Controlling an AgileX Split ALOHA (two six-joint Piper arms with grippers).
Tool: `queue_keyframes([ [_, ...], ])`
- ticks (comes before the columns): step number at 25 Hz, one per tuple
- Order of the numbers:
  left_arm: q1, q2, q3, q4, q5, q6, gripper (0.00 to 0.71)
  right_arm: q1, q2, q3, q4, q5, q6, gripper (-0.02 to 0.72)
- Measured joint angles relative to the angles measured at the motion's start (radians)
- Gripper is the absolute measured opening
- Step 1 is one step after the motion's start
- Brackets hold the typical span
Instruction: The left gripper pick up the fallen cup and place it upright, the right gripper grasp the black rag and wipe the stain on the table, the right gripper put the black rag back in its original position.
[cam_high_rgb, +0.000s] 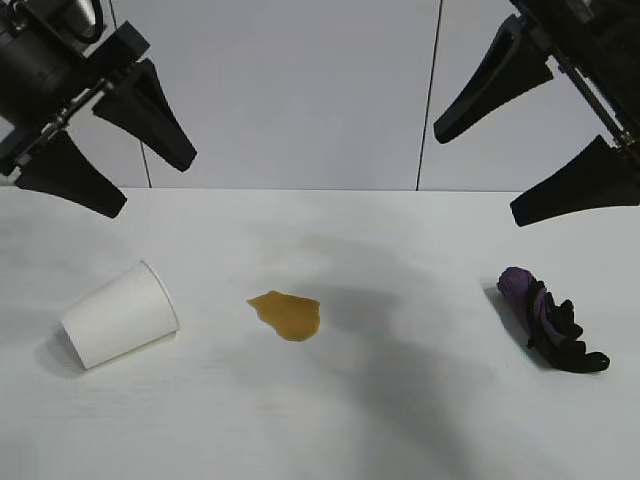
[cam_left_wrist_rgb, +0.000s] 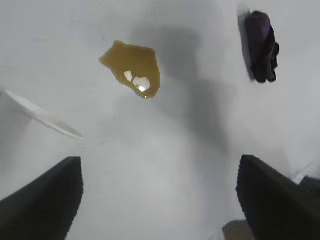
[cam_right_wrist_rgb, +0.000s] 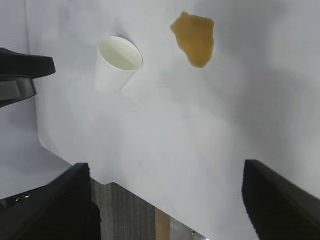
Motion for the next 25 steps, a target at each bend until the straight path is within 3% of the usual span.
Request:
queue_keyframes([
  [4, 0.0, 0.0, -0.15, 0.164, 0.11, 0.029, 0.605, 0.0, 0.0, 0.0, 0.0, 0.001, 0.0, 0.568],
  [10, -0.016, 0.0, -0.255, 0.349, 0.121, 0.179, 0.605, 0.0, 0.0, 0.0, 0.0, 0.002, 0.0, 0.568],
  [16, -0.14, 0.0, -0.255, 0.478, 0.135, 0.42, 0.605, 0.0, 0.0, 0.0, 0.0, 0.003, 0.0, 0.568],
  [20, -0.217, 0.0, -0.255, 0.559, 0.128, 0.423, 0.605, 0.0, 0.0, 0.0, 0.0, 0.004, 0.0, 0.568],
  [25, -0.259, 0.011, -0.229, 0.659, 0.092, 0.342, 0.605, 0.0, 0.0, 0.0, 0.0, 0.006, 0.0, 0.568],
])
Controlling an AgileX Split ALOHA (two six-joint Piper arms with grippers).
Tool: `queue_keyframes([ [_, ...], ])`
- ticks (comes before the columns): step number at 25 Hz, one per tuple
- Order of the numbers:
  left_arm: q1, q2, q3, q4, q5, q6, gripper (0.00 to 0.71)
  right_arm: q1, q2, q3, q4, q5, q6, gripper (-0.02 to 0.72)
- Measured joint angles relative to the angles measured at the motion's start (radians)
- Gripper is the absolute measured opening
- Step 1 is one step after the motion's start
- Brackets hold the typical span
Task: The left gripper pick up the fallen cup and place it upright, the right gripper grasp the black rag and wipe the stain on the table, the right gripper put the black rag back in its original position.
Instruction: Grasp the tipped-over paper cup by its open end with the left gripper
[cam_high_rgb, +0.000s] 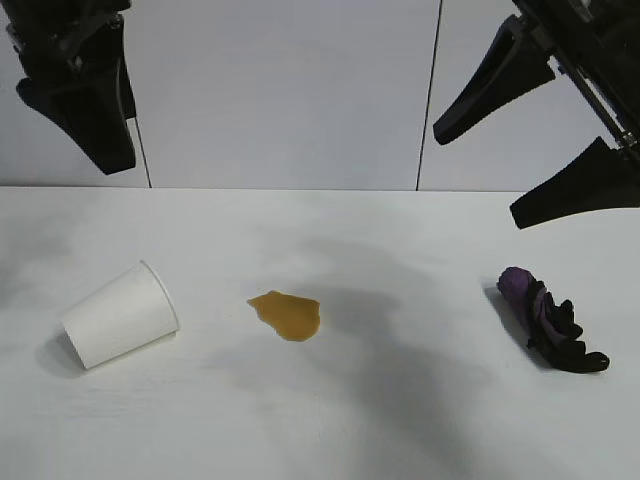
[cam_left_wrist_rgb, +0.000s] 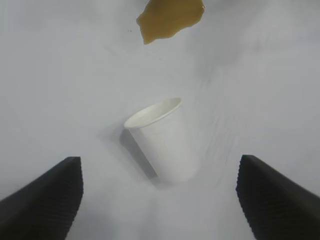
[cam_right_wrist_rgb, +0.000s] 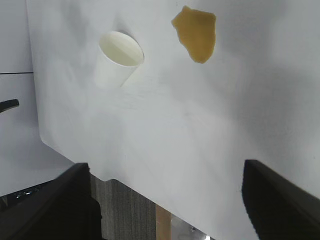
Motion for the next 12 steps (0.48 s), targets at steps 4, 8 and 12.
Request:
queue_keyframes([
  [4, -0.003, 0.076, 0.011, 0.102, 0.001, -0.19, 0.605, 0.0, 0.0, 0.0, 0.0, 0.004, 0.0, 0.568],
  [8, -0.003, 0.15, 0.011, 0.123, -0.005, -0.289, 0.605, 0.0, 0.0, 0.0, 0.0, 0.006, 0.0, 0.568],
  [12, -0.003, 0.191, 0.012, 0.113, -0.015, -0.304, 0.605, 0.0, 0.0, 0.0, 0.0, 0.006, 0.0, 0.568],
])
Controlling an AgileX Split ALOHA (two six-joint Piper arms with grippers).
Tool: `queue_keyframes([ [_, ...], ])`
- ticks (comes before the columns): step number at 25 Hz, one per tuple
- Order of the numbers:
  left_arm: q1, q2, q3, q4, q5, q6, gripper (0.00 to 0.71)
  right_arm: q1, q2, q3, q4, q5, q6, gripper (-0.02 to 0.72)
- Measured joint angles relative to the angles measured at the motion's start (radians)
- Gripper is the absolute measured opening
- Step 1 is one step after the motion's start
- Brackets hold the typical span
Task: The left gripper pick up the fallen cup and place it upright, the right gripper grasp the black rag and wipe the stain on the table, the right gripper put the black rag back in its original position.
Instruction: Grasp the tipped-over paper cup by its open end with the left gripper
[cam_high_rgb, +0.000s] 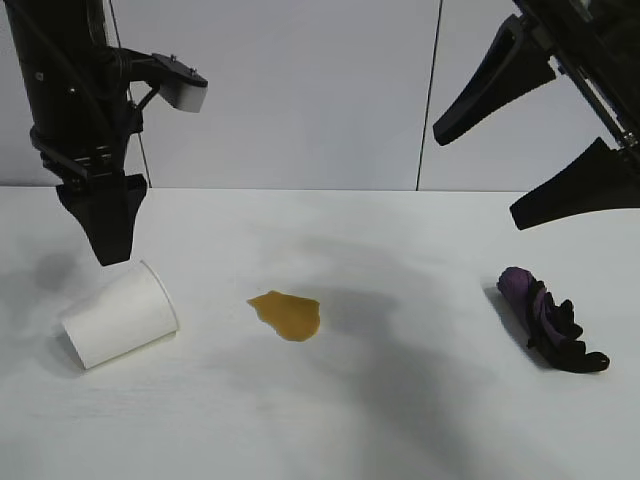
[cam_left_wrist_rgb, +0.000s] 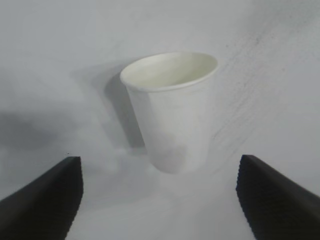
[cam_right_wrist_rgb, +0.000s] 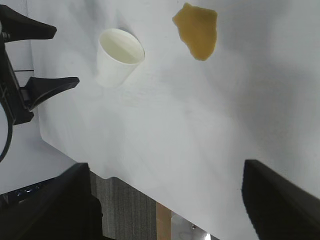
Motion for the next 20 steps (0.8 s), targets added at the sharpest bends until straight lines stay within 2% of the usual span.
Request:
queue_keyframes([
  [5, 0.0, 0.026, 0.0, -0.055, -0.067, -0.006, 0.605, 0.0, 0.0, 0.0, 0.0, 0.0, 0.0, 0.568],
  [20, 0.0, 0.144, 0.0, -0.058, -0.128, -0.011, 0.605, 0.0, 0.0, 0.0, 0.0, -0.002, 0.0, 0.568],
])
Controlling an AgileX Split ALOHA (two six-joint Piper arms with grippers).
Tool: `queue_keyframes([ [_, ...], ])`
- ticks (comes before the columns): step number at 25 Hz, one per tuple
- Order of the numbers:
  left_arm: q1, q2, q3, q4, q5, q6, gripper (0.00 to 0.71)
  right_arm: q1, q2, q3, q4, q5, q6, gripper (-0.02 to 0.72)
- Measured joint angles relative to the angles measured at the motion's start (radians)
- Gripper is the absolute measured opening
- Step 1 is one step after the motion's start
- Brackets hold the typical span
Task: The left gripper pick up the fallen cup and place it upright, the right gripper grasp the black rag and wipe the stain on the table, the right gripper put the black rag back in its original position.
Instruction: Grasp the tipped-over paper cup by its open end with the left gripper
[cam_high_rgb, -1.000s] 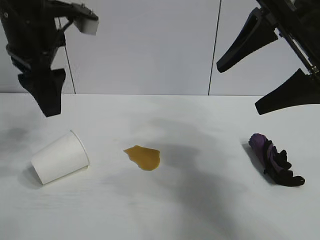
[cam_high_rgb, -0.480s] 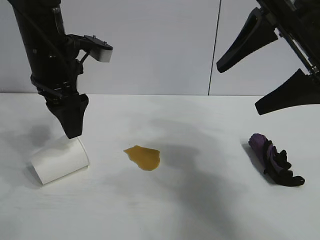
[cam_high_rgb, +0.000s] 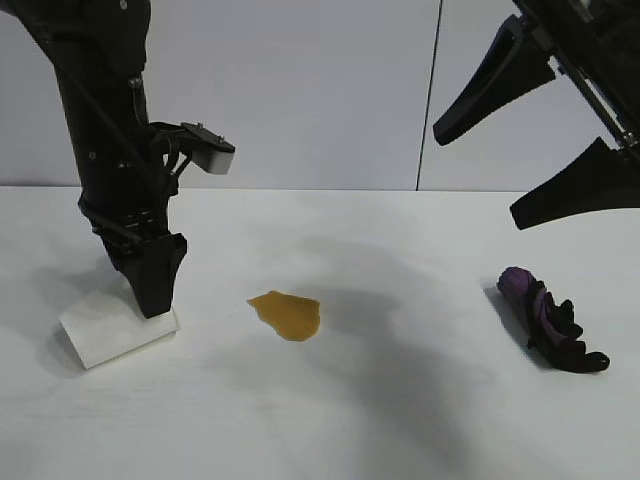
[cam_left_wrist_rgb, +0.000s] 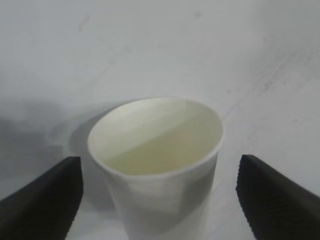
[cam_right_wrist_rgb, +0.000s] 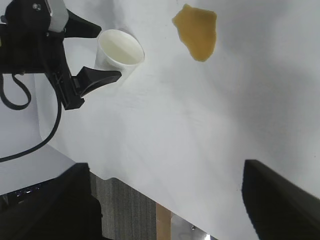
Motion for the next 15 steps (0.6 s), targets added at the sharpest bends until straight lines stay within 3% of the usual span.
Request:
queue_keyframes([
  [12, 0.0, 0.053, 0.0, -0.002, -0.029, -0.016, 0.604, 0.0, 0.0, 0.0, 0.0, 0.0, 0.0, 0.568],
  [15, 0.0, 0.053, 0.0, -0.002, -0.035, -0.018, 0.564, 0.0, 0.0, 0.0, 0.0, 0.0, 0.0, 0.568],
])
